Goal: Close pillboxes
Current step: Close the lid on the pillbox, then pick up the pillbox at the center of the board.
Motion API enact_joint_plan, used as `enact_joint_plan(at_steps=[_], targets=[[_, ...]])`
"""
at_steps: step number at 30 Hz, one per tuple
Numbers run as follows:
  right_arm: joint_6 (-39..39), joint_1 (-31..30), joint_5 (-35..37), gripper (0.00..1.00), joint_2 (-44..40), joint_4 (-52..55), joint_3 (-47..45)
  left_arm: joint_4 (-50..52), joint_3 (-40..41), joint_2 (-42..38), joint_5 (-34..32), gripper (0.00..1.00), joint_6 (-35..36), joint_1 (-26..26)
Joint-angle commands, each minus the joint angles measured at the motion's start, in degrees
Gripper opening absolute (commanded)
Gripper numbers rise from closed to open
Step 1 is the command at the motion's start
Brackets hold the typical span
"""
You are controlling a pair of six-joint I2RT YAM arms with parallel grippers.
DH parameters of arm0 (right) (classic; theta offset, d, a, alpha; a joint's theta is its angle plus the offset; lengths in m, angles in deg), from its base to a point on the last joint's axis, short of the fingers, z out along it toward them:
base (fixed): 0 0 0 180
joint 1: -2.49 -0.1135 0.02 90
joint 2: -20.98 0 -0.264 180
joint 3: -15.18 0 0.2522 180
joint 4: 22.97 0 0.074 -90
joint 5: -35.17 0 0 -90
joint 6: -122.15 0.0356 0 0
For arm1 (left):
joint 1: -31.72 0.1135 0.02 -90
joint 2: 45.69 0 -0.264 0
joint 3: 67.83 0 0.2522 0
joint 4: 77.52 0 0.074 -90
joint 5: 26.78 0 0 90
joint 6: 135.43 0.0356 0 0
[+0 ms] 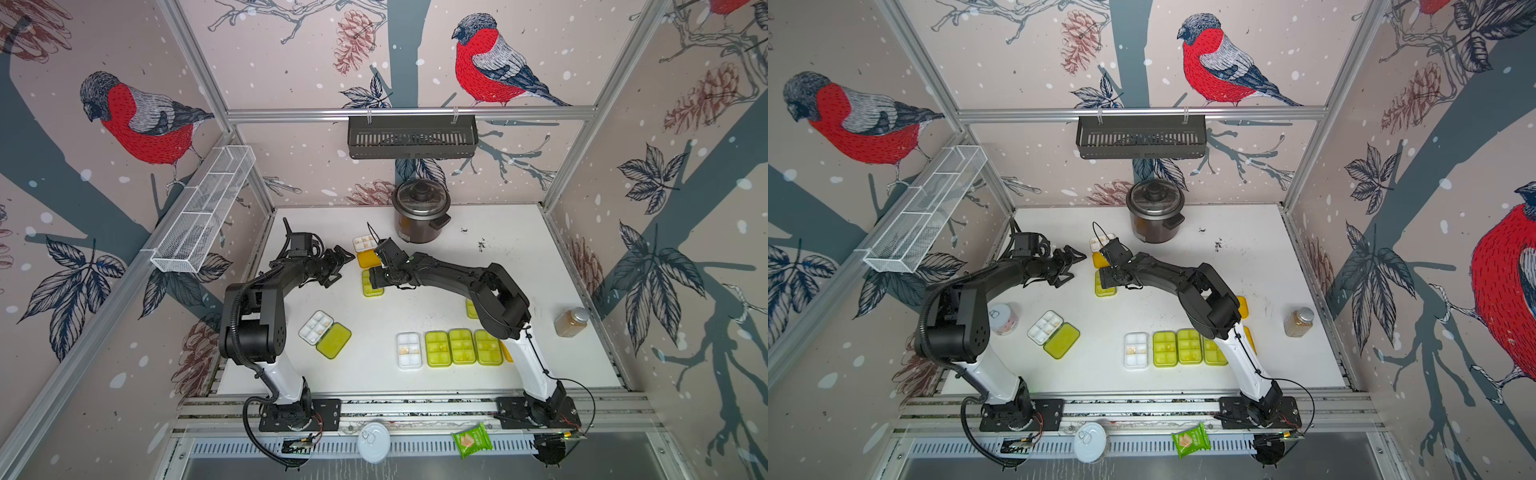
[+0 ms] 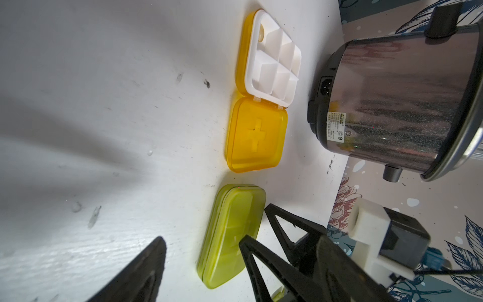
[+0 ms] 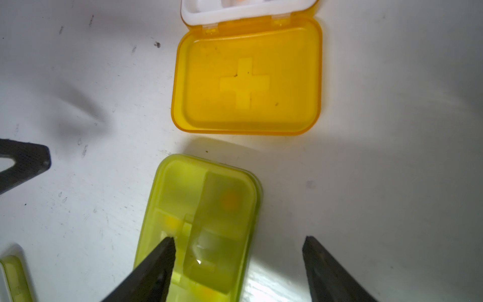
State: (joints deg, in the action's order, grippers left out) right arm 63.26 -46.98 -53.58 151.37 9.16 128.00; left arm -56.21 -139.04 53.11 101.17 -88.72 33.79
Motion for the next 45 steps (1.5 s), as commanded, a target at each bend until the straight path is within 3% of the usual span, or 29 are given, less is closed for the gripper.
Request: enact_joint_plan(at_steps=[1, 10, 21, 26, 30, 34, 45], targets=[[-1.47, -0.6, 3.7, 0.78, 1.04, 3.38, 0.08, -2.09, -0.03, -0.2, 1.16, 0.9, -0.48, 0.17], [-1.23, -1.42, 5.7, 0.77, 1.71, 3.36, -1.21, -2.1, -0.03, -0.13, 1.07, 0.9, -0.49, 0.2], [1.4, -3.12, 6.13, 0.88, 4.92, 5.29, 8.12, -2.18, -0.03, -0.74, 1.31, 0.9, -0.69, 0.22], [2.28, -3.85, 9.19, 0.87, 7.64, 7.9, 11.73, -2.52, -0.03, -1.05, 1.77, 0.9, -0.95, 0.32], [2.19, -4.64, 12.64, 0.81, 9.44, 10.12, 13.51, -2.61, -0.03, -1.29, 2.02, 0.9, -1.01, 0.41], [2.82, -5.06, 14.58, 0.73, 6.55, 7.44, 9.14, -2.81, -0.03, -1.43, 2.12, 0.9, -1.1, 0.52], [3.94, -3.09, 15.92, 0.71, -9.14, -2.48, -9.55, -3.37, 1.29, -1.93, 2.74, 0.9, -1.44, 0.57]])
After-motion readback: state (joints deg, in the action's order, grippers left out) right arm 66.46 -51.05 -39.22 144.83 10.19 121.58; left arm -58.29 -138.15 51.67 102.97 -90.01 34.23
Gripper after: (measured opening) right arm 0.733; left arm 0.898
